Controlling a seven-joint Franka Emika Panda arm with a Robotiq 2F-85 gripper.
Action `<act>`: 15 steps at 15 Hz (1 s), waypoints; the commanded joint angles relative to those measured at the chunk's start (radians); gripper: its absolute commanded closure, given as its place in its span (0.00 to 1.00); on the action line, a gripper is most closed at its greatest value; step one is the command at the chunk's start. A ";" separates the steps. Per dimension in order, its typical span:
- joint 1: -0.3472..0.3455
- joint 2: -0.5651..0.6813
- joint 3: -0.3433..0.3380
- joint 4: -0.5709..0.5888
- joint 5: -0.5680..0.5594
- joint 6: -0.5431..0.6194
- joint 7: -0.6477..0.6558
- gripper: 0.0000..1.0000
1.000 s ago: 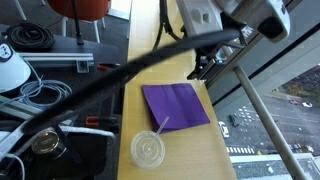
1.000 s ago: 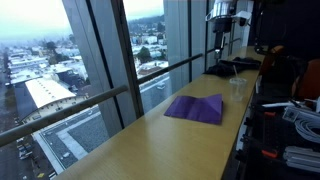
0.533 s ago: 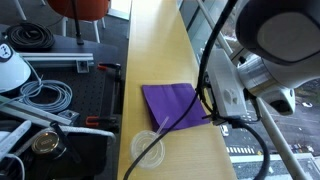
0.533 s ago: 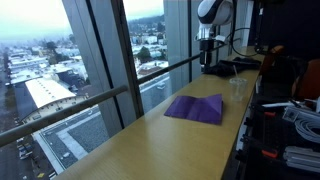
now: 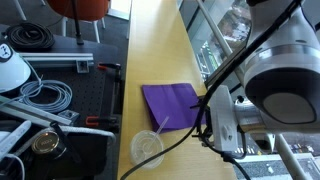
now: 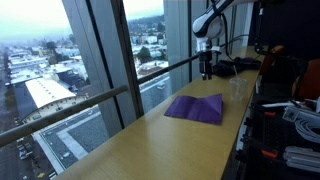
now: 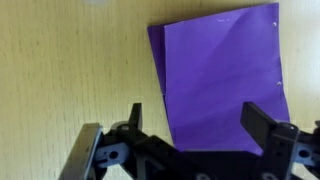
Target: Open the purple file holder
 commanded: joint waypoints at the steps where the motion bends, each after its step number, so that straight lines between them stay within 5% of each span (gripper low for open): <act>1: -0.042 0.050 0.021 0.061 -0.020 -0.094 0.029 0.00; 15: -0.046 0.131 0.066 0.025 -0.016 -0.092 0.004 0.00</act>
